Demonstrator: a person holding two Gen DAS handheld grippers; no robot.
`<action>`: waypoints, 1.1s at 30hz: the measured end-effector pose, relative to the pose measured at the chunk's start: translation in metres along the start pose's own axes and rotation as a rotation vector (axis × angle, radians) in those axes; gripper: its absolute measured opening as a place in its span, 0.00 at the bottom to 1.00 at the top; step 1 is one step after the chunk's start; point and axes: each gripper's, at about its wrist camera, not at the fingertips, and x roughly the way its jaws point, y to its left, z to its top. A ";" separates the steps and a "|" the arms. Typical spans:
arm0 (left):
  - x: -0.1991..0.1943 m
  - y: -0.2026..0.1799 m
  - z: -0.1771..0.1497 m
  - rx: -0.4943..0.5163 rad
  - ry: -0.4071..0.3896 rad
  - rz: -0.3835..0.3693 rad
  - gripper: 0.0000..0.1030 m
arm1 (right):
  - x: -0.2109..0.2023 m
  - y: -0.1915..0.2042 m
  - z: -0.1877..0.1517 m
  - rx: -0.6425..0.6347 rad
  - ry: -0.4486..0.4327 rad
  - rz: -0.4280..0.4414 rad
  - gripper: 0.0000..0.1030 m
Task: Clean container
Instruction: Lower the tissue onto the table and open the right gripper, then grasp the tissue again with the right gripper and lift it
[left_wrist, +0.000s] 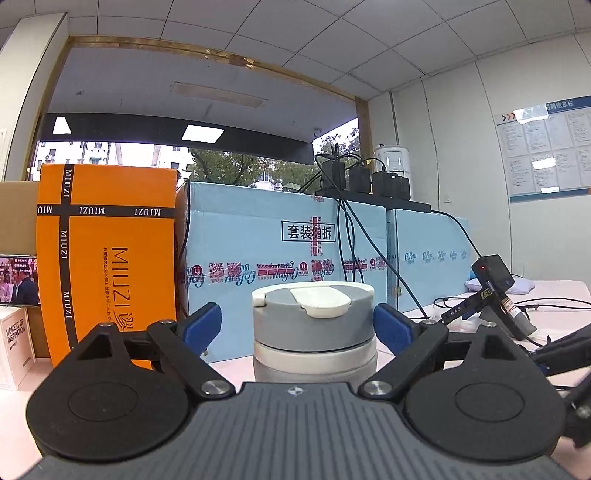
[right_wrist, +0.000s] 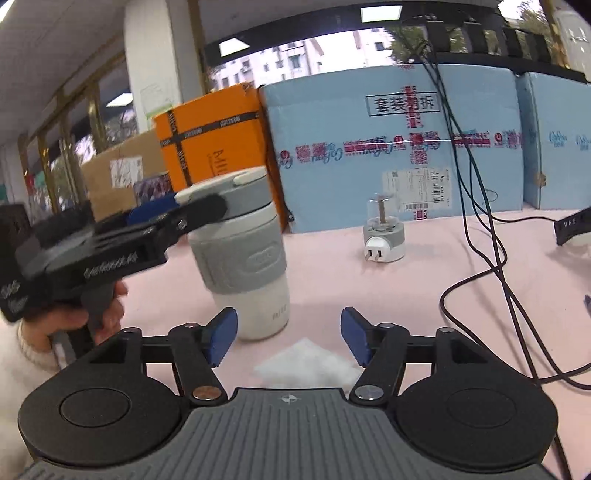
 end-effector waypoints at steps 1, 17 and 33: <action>0.000 0.000 0.000 -0.003 0.000 0.000 0.86 | -0.002 0.003 -0.002 -0.026 0.007 0.002 0.68; 0.003 0.000 -0.002 -0.003 0.007 -0.002 0.86 | 0.033 0.009 -0.015 -0.134 0.118 -0.093 0.58; -0.009 0.016 0.007 -0.121 -0.067 0.021 0.86 | 0.018 -0.042 0.004 0.468 -0.232 0.225 0.08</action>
